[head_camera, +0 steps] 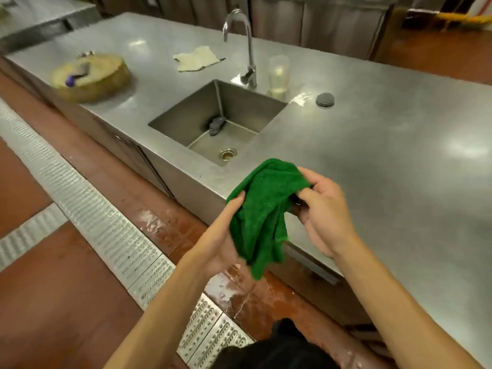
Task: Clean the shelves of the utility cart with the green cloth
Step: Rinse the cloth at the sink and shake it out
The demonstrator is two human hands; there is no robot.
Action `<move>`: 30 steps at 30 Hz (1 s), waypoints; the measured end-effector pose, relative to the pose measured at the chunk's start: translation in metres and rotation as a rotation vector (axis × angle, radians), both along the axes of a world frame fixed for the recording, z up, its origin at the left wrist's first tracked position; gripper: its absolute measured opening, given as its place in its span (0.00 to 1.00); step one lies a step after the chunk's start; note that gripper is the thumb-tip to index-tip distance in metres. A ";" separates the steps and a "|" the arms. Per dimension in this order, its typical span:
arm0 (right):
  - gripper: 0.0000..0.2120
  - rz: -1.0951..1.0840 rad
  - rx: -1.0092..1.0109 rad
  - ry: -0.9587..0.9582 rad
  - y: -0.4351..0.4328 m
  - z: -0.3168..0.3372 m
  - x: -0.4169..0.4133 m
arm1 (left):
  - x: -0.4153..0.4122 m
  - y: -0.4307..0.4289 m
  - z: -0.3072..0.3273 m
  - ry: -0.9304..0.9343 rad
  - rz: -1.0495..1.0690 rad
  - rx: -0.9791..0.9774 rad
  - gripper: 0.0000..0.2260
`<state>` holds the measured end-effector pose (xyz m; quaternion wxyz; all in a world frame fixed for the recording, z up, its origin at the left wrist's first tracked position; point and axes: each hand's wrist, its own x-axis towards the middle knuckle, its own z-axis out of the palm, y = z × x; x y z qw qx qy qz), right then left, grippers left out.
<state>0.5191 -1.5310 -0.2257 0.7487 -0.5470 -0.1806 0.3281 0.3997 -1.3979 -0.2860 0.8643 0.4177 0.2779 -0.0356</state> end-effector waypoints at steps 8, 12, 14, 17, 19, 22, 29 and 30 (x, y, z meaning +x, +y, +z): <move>0.23 0.190 0.006 0.033 0.140 0.010 0.053 | 0.048 0.086 0.012 -0.282 0.388 -0.367 0.33; 0.23 0.095 -0.246 -0.343 0.204 -0.003 0.083 | 0.077 0.160 0.018 -0.335 0.451 -0.325 0.37; 0.21 0.111 -0.263 -0.311 0.234 -0.012 0.093 | 0.097 0.204 0.021 -0.279 0.469 -0.258 0.36; 0.24 0.139 -0.193 -0.132 0.284 -0.020 0.094 | 0.136 0.265 0.025 -0.156 0.522 -0.133 0.29; 0.31 -0.004 -0.152 -0.044 0.326 -0.018 0.089 | 0.159 0.293 0.033 -0.074 0.543 -0.043 0.27; 0.29 -0.311 -0.096 -0.059 0.395 -0.006 0.087 | 0.189 0.328 0.047 0.055 0.605 0.185 0.18; 0.16 -0.605 -0.103 -0.201 0.507 0.027 0.150 | 0.251 0.415 0.084 0.030 0.540 0.380 0.14; 0.16 -0.616 -0.087 -0.186 0.517 0.030 0.162 | 0.260 0.426 0.087 0.023 0.543 0.390 0.12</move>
